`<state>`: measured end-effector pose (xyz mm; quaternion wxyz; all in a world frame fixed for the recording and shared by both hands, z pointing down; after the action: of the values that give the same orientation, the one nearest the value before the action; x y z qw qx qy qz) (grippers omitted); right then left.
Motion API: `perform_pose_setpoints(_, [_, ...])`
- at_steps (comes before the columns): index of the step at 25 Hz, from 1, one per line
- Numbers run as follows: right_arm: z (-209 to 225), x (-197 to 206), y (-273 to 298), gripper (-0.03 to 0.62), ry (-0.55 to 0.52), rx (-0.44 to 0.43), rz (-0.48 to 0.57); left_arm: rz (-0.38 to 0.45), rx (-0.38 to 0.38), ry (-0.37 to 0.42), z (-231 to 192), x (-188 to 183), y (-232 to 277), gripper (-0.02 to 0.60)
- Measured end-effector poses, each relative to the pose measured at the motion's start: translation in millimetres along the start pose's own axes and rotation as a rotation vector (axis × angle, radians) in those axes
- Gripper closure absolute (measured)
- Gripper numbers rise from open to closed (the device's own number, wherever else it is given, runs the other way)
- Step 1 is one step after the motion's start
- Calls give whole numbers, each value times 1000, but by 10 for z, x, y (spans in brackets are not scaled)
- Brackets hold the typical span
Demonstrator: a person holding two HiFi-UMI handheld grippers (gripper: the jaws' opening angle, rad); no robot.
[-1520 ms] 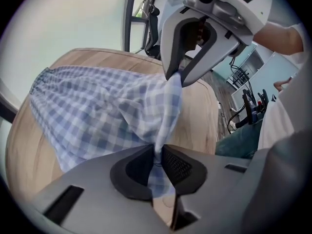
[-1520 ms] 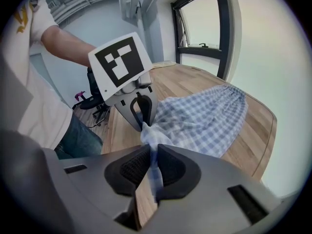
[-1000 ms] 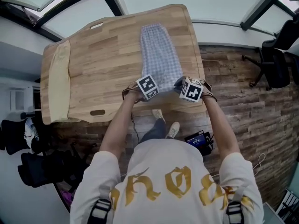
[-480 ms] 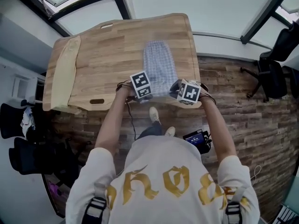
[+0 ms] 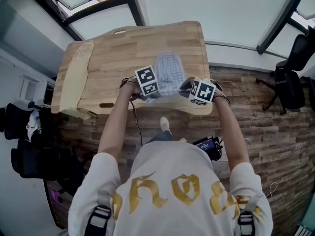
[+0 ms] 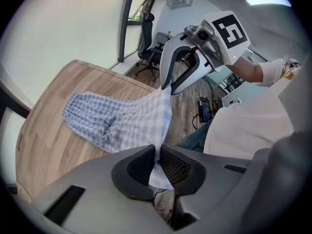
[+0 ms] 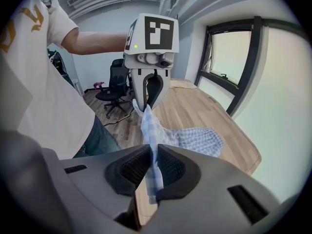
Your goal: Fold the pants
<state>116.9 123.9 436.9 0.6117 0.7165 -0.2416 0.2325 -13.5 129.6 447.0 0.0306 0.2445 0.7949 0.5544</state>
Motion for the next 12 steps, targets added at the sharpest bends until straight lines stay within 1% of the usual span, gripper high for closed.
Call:
perform_pose_setpoints(7, [303, -45, -32, 530, 38, -3, 17, 4, -16, -12, -225, -130, -187, 517])
perform_pose_setpoints(12, [663, -120, 20, 530, 53, 11, 32, 5, -20, 0, -550, -221, -374, 517])
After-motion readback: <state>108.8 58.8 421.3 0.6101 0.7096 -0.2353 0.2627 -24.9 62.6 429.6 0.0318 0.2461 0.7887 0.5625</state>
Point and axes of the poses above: the fingertips, and each gripper's own axes: y forward along the fingers, z to its right, x out of its underside, the point moved 6 cm from there along -y, backward along the fingers, and after that the axes turned 5 degrees about x, right-handed, at the moved point
